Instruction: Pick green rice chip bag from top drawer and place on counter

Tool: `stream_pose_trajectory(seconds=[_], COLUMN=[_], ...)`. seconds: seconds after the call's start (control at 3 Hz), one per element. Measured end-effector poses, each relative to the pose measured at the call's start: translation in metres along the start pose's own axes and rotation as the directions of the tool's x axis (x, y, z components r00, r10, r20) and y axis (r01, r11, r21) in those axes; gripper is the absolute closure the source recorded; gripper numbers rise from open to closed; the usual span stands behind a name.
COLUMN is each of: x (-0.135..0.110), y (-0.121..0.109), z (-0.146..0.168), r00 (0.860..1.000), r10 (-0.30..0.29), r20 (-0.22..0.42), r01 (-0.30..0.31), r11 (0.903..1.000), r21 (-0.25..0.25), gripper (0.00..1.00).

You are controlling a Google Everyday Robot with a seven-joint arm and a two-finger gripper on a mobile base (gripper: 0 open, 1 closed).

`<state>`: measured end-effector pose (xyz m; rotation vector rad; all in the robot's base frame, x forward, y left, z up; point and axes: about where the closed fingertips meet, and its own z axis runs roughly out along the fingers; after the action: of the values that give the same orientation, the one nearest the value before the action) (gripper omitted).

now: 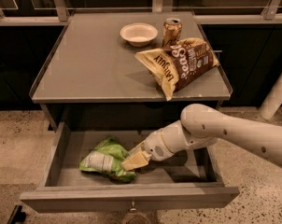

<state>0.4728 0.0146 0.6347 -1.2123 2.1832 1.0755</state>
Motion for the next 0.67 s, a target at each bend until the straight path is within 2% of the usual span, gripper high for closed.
stream_pose_trajectory(seconds=[0.33,0.67], x=[-0.006,-0.031], y=[0.005,0.028], z=[-0.003,-0.034], r00=[1.000,0.997], r10=[-0.010,-0.070], r20=[-0.011,0.012], r01=[0.010,0.070], r11=[0.9996,0.9975], r21=[-0.026,-0.012], gripper=[1.00,1.00])
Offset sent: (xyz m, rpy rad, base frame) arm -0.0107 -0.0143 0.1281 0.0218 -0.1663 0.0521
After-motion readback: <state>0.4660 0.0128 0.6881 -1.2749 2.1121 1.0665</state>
